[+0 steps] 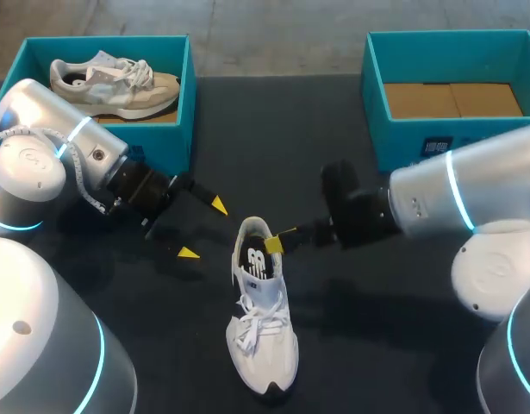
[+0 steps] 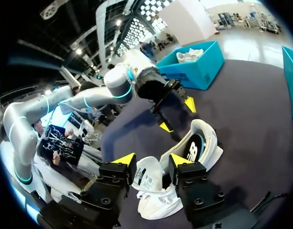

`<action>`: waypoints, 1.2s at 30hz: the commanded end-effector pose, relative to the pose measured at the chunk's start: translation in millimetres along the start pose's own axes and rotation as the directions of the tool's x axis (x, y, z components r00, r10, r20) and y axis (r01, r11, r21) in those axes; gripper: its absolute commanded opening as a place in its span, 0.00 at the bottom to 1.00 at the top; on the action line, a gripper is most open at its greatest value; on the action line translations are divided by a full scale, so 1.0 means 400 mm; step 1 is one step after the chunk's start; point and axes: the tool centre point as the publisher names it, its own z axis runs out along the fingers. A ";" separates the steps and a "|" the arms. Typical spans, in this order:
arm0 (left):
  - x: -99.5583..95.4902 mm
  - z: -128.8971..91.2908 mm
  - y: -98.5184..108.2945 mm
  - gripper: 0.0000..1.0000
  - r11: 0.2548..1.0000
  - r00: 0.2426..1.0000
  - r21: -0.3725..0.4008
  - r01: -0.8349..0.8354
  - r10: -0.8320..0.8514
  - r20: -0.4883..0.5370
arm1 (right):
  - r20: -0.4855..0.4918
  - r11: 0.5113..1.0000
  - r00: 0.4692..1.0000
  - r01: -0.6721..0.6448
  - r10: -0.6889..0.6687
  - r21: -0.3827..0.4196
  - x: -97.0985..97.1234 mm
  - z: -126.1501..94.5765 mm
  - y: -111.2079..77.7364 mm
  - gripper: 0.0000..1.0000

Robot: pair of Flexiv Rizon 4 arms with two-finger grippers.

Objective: Take the shoe out of the shoebox, open the shoe tongue, remove and reinsert the insole, then place the shoe into the shoebox

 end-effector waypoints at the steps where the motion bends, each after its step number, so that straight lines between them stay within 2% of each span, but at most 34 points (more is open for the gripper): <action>1: 0.000 -0.001 0.001 1.00 1.000 1.000 -0.001 -0.001 0.001 -0.002 | 0.259 0.994 0.966 -0.041 0.013 0.100 0.025 -0.011 0.019 0.32; 5: 0.000 -0.001 0.001 1.00 1.000 1.000 -0.001 -0.001 0.001 -0.002 | 0.329 0.991 0.944 -0.060 0.019 0.116 0.039 -0.014 0.029 0.22; 8: 0.000 -0.001 0.001 1.00 1.000 1.000 -0.001 -0.001 0.001 -0.002 | 0.403 0.987 0.915 -0.089 0.030 0.131 0.049 -0.015 0.036 0.00; 13: 0.000 -0.001 0.001 1.00 1.000 1.000 -0.001 -0.001 0.001 -0.002 | 0.513 0.982 0.856 -0.144 0.061 0.123 0.069 -0.018 0.045 0.00; 15: 0.000 -0.001 0.001 1.00 1.000 1.000 -0.001 -0.001 0.001 -0.002 | 0.582 0.971 0.809 -0.197 0.084 0.133 0.076 -0.022 0.046 0.00; 30: 0.000 -0.001 0.001 1.00 1.000 1.000 -0.001 -0.001 0.001 -0.002 | 0.588 0.972 0.804 -0.197 0.084 0.131 0.084 -0.023 0.046 0.00; 31: -0.001 0.000 -0.003 1.00 1.000 1.000 -0.010 -0.001 0.001 -0.006 | 0.588 0.972 0.804 -0.197 0.084 0.131 0.084 -0.023 0.046 0.00; 33: -0.001 -0.002 -0.004 1.00 0.996 0.999 -0.080 0.029 -0.028 0.019 | 0.594 0.972 0.800 -0.198 0.085 0.127 0.084 -0.002 0.053 0.00; 34: 0.001 -0.006 -0.008 1.00 0.997 1.000 -0.073 0.027 -0.026 0.014 | 0.611 0.967 0.787 -0.212 0.085 0.139 0.081 0.008 0.054 0.00; 36: 0.004 -0.022 -0.008 1.00 0.992 0.998 -0.115 0.055 -0.052 0.027 | 0.617 0.966 0.782 -0.217 0.087 0.138 0.076 0.022 0.053 0.00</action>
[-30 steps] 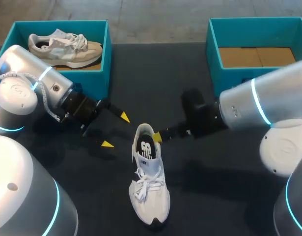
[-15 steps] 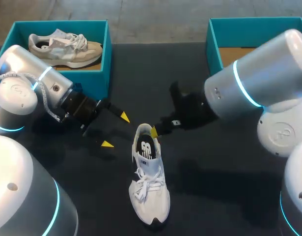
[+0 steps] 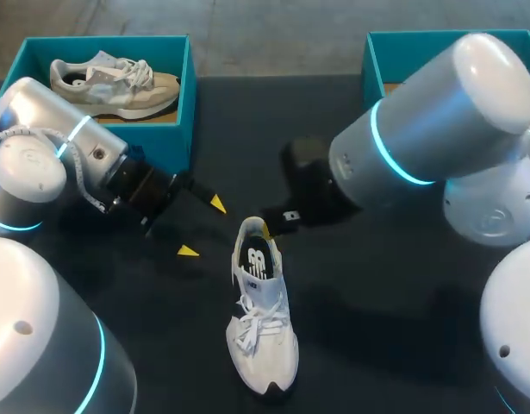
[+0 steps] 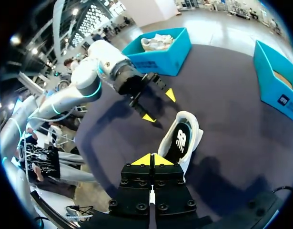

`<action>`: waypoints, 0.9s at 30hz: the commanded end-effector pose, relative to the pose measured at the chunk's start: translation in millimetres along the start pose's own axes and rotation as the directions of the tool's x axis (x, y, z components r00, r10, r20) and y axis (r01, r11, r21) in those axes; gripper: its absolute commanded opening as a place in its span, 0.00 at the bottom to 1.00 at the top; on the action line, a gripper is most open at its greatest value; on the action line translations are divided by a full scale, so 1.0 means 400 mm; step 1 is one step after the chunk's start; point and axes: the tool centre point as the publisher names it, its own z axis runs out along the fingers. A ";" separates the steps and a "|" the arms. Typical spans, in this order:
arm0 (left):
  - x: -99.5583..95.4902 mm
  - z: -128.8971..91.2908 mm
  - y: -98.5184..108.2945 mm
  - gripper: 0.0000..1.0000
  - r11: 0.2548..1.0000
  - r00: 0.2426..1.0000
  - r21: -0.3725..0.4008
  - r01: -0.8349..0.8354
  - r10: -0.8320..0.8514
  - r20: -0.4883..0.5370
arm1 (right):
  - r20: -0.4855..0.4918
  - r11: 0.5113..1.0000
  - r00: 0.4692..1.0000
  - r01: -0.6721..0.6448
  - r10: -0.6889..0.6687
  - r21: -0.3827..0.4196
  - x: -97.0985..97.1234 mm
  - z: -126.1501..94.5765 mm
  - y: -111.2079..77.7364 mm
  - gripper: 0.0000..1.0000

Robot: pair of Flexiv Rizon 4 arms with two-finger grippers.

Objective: Take the shoe out of the shoebox, open the shoe tongue, remove and reinsert the insole, then place the shoe into the shoebox

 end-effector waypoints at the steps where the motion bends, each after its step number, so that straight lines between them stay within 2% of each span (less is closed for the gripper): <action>1: 0.017 -0.024 -0.029 1.00 0.997 1.000 -0.074 0.025 -0.024 0.006 | 0.275 1.000 0.961 -0.008 0.006 0.006 0.020 0.050 0.014 0.00; 5: 0.030 -0.057 -0.035 1.00 0.994 0.999 -0.101 0.043 -0.043 0.001 | 0.286 1.000 0.958 -0.023 0.021 0.005 0.021 0.073 0.012 0.00; 12: 0.044 -0.127 -0.017 1.00 0.984 0.996 -0.156 0.085 -0.089 -0.018 | 0.311 0.999 0.950 -0.033 0.023 0.029 0.028 0.108 0.029 0.00; 21: 0.055 -0.220 0.006 1.00 0.968 0.989 -0.211 0.137 -0.146 -0.024 | 0.319 0.997 0.947 -0.060 0.044 0.042 0.007 0.156 0.038 0.00; 27: 0.059 -0.248 0.013 1.00 0.960 0.985 -0.228 0.163 -0.172 -0.019 | 0.318 0.997 0.946 -0.075 0.061 0.032 -0.005 0.179 0.036 0.00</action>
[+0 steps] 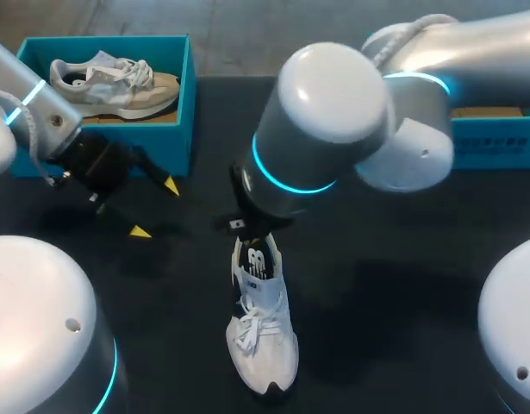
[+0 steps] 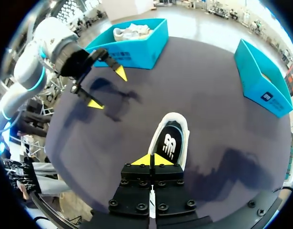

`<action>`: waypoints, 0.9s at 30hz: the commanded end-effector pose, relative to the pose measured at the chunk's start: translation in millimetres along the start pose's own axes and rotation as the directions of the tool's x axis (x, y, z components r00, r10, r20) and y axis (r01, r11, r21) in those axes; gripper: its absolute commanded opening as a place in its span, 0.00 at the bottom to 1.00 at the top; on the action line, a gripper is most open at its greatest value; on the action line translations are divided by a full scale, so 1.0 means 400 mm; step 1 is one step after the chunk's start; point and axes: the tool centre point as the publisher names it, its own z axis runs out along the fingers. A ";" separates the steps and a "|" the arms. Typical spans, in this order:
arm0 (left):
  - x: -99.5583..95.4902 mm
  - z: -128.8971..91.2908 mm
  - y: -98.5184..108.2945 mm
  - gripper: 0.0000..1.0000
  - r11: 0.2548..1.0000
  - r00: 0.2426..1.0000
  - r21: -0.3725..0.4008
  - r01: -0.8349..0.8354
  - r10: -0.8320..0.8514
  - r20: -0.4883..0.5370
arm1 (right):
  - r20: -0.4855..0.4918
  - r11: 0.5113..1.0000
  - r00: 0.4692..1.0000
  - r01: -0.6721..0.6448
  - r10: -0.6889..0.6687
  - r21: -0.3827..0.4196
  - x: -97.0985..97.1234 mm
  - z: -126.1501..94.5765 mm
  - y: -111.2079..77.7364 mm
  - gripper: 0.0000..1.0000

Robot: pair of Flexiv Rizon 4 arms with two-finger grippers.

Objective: Take the shoe out of the shoebox, open the shoe tongue, remove and reinsert the insole, then place the shoe into the shoebox

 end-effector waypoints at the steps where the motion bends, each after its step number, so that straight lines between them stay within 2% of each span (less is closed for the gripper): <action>1: 0.005 -0.017 0.004 1.00 1.000 1.000 -0.016 0.011 -0.011 -0.004 | 0.010 1.000 1.000 -0.011 0.011 -0.005 0.013 0.033 -0.002 0.00; 14: 0.006 -0.040 0.022 1.00 0.997 0.998 -0.057 0.052 -0.053 -0.017 | 0.031 0.999 0.999 -0.044 0.044 0.006 0.007 0.084 0.002 0.00; 17: 0.013 -0.044 0.020 1.00 0.994 0.999 -0.100 0.033 -0.036 -0.033 | 0.031 0.998 0.997 -0.064 0.063 0.022 0.001 0.103 -0.001 0.00; 27: 0.013 -0.044 0.020 1.00 0.994 0.999 -0.100 0.033 -0.036 -0.033 | 0.031 0.998 0.997 -0.064 0.063 0.022 0.001 0.103 -0.001 0.00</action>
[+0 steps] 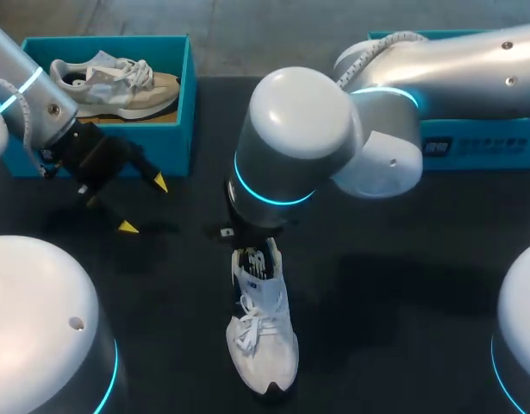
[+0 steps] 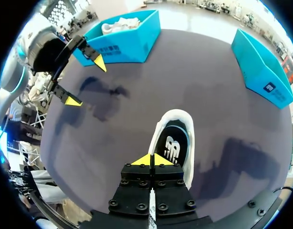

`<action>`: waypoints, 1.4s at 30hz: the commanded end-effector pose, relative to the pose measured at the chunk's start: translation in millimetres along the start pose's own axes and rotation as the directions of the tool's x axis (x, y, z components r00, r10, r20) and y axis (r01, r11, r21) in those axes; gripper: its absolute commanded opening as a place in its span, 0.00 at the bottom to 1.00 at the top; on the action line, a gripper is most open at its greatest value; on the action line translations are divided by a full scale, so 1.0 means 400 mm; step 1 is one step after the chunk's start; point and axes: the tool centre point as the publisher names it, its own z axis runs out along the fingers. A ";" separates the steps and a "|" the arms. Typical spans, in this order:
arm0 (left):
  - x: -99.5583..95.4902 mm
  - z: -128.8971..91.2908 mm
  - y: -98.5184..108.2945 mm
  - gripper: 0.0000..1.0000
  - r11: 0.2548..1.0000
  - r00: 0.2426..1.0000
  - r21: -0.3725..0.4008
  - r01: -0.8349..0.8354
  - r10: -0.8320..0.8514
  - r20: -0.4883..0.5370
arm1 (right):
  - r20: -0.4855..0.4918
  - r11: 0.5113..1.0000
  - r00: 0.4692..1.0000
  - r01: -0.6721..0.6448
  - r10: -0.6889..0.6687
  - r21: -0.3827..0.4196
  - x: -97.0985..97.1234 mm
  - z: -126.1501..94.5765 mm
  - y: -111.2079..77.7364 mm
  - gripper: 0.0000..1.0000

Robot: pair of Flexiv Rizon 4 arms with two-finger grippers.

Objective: Take the shoe out of the shoebox, open the shoe tongue, remove and reinsert the insole, then place the shoe into the shoebox

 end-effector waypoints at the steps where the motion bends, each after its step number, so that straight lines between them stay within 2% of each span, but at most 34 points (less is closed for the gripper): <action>1: 0.002 -0.001 -0.001 1.00 1.000 1.000 -0.003 0.000 0.000 -0.001 | 0.001 1.000 1.000 0.000 0.000 -0.002 0.001 0.002 -0.002 0.00; 7: 0.002 -0.001 -0.001 1.00 1.000 1.000 -0.003 0.000 0.000 -0.001 | 0.001 1.000 1.000 0.000 0.000 -0.002 0.001 0.002 -0.002 0.00; 9: 0.002 -0.001 -0.001 1.00 1.000 1.000 -0.003 0.000 0.000 -0.001 | 0.046 1.000 0.999 -0.004 0.005 -0.030 -0.009 0.005 0.006 0.00; 11: 0.002 -0.001 -0.001 1.00 1.000 1.000 -0.003 0.000 0.000 -0.001 | 0.108 0.999 0.994 -0.013 0.016 -0.030 -0.023 0.019 0.010 0.00; 14: 0.002 -0.001 -0.001 1.00 1.000 1.000 -0.003 0.000 0.000 -0.001 | 0.151 0.999 0.988 -0.014 0.018 -0.029 -0.035 0.036 0.019 0.00; 23: 0.002 -0.001 -0.001 1.00 1.000 1.000 -0.003 0.000 0.000 -0.001 | 0.174 0.999 0.985 -0.003 0.012 -0.055 -0.051 0.057 0.035 0.00; 36: 0.002 -0.001 -0.001 1.00 1.000 1.000 -0.003 0.000 0.000 -0.001 | 0.311 0.999 0.950 -0.010 0.021 -0.036 -0.077 0.106 0.035 0.00; 42: 0.002 -0.001 -0.001 1.00 1.000 1.000 -0.003 0.000 0.000 -0.001 | 0.327 0.999 0.945 -0.023 0.033 -0.035 -0.098 0.121 0.032 0.00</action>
